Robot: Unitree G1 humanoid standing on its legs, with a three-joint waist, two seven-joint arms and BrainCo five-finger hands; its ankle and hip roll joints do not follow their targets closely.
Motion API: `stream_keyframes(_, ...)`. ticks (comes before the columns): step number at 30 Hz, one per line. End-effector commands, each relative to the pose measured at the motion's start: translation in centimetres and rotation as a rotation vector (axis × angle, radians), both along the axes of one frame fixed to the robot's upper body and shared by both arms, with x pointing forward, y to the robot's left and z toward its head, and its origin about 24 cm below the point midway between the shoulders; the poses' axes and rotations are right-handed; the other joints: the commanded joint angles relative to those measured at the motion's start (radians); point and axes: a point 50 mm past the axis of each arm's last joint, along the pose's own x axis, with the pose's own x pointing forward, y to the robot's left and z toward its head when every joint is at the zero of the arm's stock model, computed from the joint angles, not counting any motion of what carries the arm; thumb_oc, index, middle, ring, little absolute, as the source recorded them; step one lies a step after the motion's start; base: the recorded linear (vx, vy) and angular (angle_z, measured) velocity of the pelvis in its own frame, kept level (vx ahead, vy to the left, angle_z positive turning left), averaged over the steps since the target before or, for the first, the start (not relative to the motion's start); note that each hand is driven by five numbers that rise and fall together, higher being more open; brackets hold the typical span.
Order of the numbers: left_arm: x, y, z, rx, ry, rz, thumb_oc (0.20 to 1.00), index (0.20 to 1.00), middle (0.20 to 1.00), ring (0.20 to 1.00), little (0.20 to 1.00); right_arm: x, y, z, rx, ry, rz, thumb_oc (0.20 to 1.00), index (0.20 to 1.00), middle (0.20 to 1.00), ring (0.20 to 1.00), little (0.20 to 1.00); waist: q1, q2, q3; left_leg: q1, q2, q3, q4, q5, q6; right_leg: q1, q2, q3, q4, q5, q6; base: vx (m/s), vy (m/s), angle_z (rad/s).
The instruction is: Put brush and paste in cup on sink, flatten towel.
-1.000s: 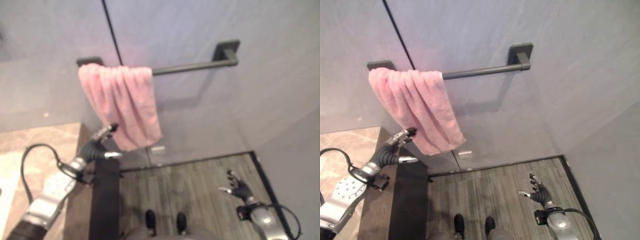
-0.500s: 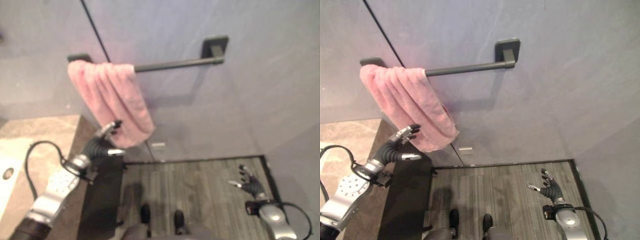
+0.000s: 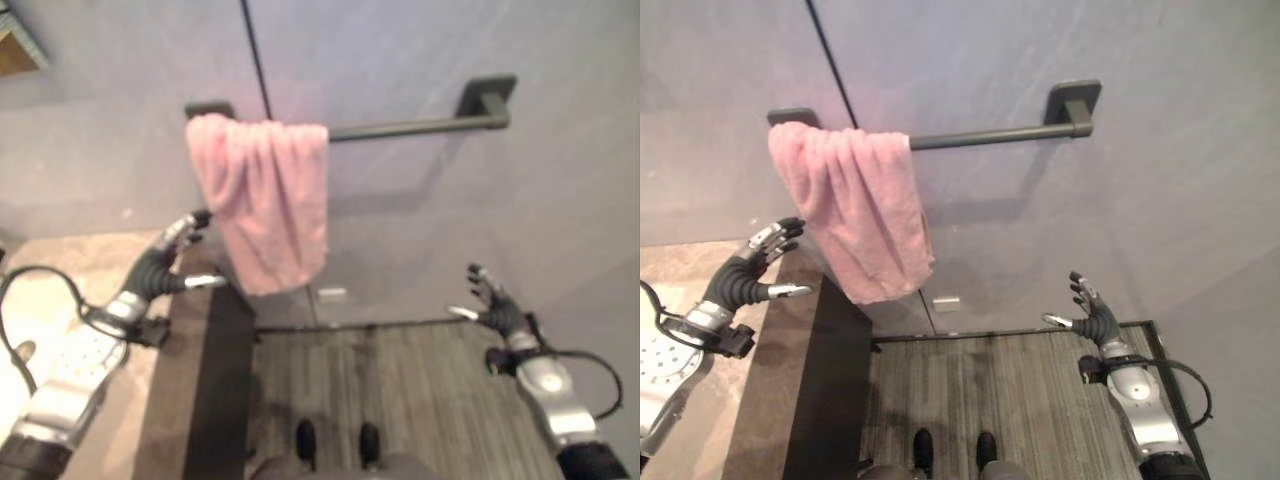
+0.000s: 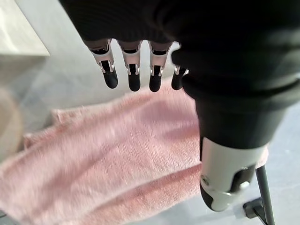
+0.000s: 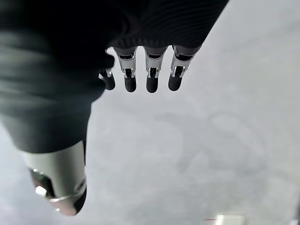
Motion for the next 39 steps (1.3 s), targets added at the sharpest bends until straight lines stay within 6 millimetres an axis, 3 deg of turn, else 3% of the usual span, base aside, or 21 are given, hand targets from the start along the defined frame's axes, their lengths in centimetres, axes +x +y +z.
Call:
stream_keyframes(1, 1.0, 0.9, 3.7, 0.054, -0.162, 0.026, 1.0, 1.0, 1.0, 1.0, 1.0, 1.6, 0.9, 3.3, -0.013, -0.126, 0.07, 1.0, 1.0, 1.0, 1.0, 1.0, -0.005, -0.046, -0.05, 0.0, -0.02, 0.034, 0.014, -0.083, 0.039, 0.016, -0.014, 0.041, -0.003, -0.07, 0.06, -0.01, 0.071, -0.03)
stream_keyframes(6, 0.7, 0.7, 4.9, 0.04, -0.177, -0.013, 1.0, 1.0, 1.0, 1.0, 1.0, 3.1, 2.5, 5.5, -0.02, -0.192, 0.137, 1.0, 1.0, 1.0, 1.0, 1.0, 0.014, -0.038, -0.05, -0.016, -0.02, 0.054, 0.014, -0.084, 0.044, -0.011, -0.02, 0.058, -0.003, -0.057, 0.071, -0.02, 0.059, -0.13)
stream_keyframes(10, 0.5, 0.7, 5.2, 0.01, -0.169, -0.031, 1.0, 1.0, 1.0, 1.0, 1.0, 3.8, 3.7, 5.9, 0.017, -0.197, 0.18, 1.0, 1.0, 1.0, 1.0, 1.0, 0.026, -0.039, -0.05, -0.019, -0.019, 0.057, 0.014, -0.083, 0.045, -0.017, -0.023, 0.058, -0.003, -0.058, 0.071, 0.0, 0.022, -0.12)
stream_keyframes(18, 1.7, 0.2, 4.7, -0.035, -0.149, -0.033, 1.0, 1.0, 1.0, 1.0, 1.0, 5.8, 6.5, 7.0, 0.071, -0.203, 0.278, 1.0, 1.0, 1.0, 1.0, 1.0, 0.038, -0.043, -0.044, -0.04, -0.022, 0.042, 0.014, -0.075, 0.045, -0.032, -0.029, 0.039, -0.003, -0.055, 0.071, 0.0, 0.005, 0.01)
stream_keyframes(27, 3.3, -0.3, 5.7, -0.038, -0.175, -0.044, 1.0, 1.0, 1.0, 1.0, 1.0, 8.6, 9.9, 10.9, 0.042, -0.285, 0.388, 1.0, 1.0, 1.0, 1.0, 1.0, 0.056, -0.05, -0.039, -0.099, -0.024, 0.044, 0.014, -0.061, 0.046, -0.09, -0.033, 0.042, -0.003, -0.03, 0.077, 0.0, 0.024, 0.02)
stream_keyframes(31, 4.0, -0.6, 5.1, -0.101, -0.135, -0.059, 1.0, 1.0, 1.0, 1.0, 1.0, 9.5, 12.0, 13.1, 0.004, -0.333, 0.457, 1.0, 1.0, 1.0, 1.0, 1.0, 0.064, -0.053, -0.04, -0.122, -0.025, 0.056, 0.014, -0.057, 0.048, -0.12, -0.033, 0.056, -0.003, -0.016, 0.083, 0.01, 0.048, -0.08)
stream_keyframes(39, 5.2, -1.7, 3.7, -0.197, -0.058, -0.1, 1.0, 1.0, 1.0, 1.0, 1.0, 10.4, 15.2, 15.1, -0.049, -0.367, 0.545, 1.0, 1.0, 1.0, 1.0, 1.0, 0.065, -0.06, -0.038, -0.125, -0.027, 0.058, 0.014, -0.061, 0.053, -0.125, -0.038, 0.059, -0.003, -0.011, 0.087, 0.02, 0.047, -0.03)
